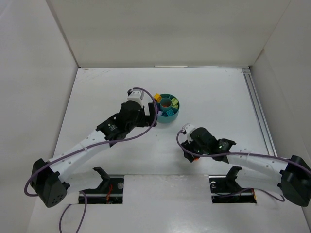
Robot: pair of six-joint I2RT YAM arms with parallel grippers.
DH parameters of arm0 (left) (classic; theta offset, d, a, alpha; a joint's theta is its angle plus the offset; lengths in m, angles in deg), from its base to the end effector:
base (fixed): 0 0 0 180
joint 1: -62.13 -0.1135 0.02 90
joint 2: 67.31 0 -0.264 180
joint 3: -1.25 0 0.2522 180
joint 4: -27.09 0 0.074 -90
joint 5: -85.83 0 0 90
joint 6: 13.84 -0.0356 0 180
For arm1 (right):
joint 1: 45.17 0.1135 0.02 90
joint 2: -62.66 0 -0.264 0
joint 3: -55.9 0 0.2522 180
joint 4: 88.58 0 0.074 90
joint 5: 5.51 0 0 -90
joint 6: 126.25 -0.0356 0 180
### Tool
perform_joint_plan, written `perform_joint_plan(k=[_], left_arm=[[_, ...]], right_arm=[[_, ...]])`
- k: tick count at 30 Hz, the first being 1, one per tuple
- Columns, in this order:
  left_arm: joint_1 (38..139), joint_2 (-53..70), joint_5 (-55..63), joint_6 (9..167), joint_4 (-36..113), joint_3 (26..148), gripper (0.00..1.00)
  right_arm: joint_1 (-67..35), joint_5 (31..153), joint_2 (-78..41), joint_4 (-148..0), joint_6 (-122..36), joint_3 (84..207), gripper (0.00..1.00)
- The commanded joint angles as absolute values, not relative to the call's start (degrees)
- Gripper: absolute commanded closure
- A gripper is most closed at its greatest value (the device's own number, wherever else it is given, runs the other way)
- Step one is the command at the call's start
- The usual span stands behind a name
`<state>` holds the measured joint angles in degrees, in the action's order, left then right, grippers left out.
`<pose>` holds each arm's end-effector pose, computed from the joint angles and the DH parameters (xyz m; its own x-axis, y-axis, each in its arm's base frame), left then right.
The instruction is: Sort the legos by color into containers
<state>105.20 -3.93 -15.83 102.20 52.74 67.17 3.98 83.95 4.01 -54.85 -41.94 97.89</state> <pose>0.1903 -0.1681 0.3180 -0.4916 -0.1290 -0.8612 0.3530 0.8745 -0.3325 0.1272 0.1466 0.1822 -0.5760 -0.5146 -0.6351 -0.6988 0.7131 0.0560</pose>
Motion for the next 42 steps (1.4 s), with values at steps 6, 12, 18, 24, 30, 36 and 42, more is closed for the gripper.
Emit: perform_joint_plan(k=[6,12,18,24,30,36,42], left_arm=[[105.28,-6.32,-17.27,105.77,51.31,63.79,0.00],[105.28,-5.09,-16.74,105.77,51.31,63.79,0.00],[105.28,-4.55,-16.74,105.77,50.79,63.79,0.00],[105.28,-4.55,-16.74,106.30,50.79,63.79,0.00],[105.28,-4.55,-16.74,106.30,50.79,64.31,0.00],[105.28,-4.03,-16.74,106.30,50.79,64.31,0.00],[105.28,-4.03,-16.74,106.30,50.79,64.31,0.00]], right_arm=[[4.93,74.91,2.55,-51.63,-56.37,97.34,0.36],[5.45,78.14,4.30,-48.80,-58.75,95.33,0.38],[5.45,79.56,4.31,-50.13,-58.75,92.86,0.45],[5.45,78.95,4.30,-48.02,-58.75,93.39,0.61],[5.98,78.25,5.44,-44.42,-59.80,93.92,0.59],[5.98,78.77,5.45,-43.18,-60.94,93.92,0.62],[5.98,78.25,5.45,-45.19,-60.33,93.92,0.76]])
